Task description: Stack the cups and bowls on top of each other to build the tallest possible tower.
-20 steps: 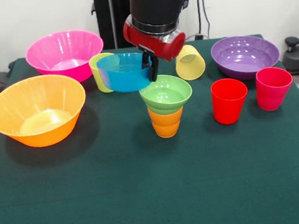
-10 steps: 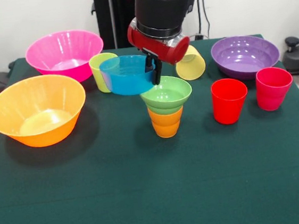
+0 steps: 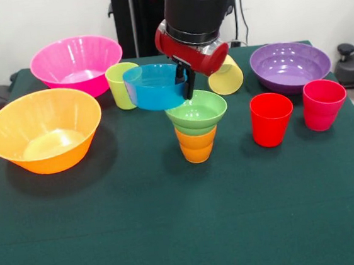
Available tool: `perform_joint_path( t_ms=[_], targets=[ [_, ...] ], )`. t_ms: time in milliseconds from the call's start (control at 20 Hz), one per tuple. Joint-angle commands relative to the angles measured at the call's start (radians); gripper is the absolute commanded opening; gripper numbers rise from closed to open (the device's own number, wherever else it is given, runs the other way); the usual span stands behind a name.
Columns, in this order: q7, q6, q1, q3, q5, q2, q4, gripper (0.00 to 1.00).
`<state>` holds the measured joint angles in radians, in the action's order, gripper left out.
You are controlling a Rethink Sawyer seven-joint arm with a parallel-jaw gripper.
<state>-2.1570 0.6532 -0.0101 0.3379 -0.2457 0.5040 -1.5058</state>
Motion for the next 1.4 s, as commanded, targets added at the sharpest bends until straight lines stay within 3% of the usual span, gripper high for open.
perform_joint_path(
  t_ms=[50, 1400],
  targets=[
    [-0.197, 0.091, -0.017, -0.046, -0.026, -0.025, 0.042, 0.00],
    [-0.228, 0.090, -0.051, -0.024, -0.053, -0.042, 0.056, 0.00]
  ],
)
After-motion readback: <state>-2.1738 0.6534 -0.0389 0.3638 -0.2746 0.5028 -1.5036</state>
